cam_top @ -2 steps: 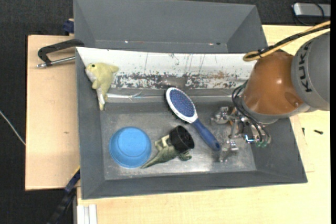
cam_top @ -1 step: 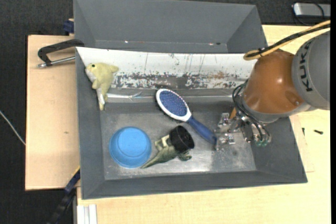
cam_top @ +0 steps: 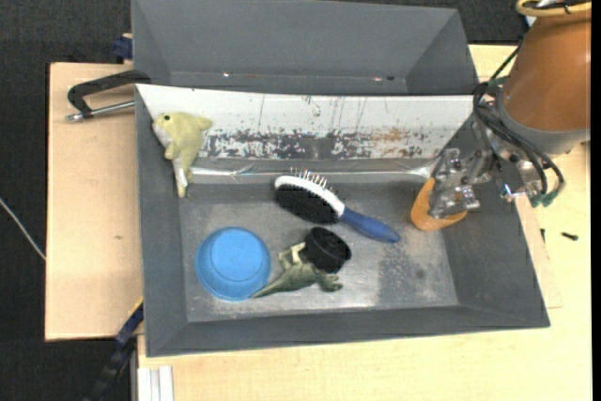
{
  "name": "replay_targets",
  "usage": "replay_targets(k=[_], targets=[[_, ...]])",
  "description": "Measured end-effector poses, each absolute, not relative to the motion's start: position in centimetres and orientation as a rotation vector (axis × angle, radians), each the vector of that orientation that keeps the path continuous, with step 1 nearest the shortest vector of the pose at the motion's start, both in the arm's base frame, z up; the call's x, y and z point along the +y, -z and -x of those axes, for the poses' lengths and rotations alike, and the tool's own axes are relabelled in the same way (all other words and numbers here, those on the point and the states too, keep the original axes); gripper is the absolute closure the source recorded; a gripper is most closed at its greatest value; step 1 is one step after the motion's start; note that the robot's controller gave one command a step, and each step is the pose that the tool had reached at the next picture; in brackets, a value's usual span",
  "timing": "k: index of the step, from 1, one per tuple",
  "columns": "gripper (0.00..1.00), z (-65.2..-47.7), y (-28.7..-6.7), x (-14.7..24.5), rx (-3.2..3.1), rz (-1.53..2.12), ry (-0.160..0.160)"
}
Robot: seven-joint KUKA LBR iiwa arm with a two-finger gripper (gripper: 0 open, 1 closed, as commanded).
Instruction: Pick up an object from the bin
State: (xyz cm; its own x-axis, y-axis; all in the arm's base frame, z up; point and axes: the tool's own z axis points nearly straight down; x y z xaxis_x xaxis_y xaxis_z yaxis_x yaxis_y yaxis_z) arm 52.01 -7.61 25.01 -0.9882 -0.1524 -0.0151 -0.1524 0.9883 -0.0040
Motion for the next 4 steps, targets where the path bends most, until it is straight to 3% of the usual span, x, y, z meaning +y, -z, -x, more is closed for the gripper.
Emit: replay_targets(k=[1,2,3,4], targets=[[1.0,-54.8,-24.6,-5.3,3.065,0.646,0.001],[0.0,-54.8,-24.6,-5.4,3.067,0.642,0.001],[0.0,-57.7,-12.8,4.3,2.884,1.233,-0.001],[0.0,-59.1,-12.4,5.0,2.934,1.076,0.005]])
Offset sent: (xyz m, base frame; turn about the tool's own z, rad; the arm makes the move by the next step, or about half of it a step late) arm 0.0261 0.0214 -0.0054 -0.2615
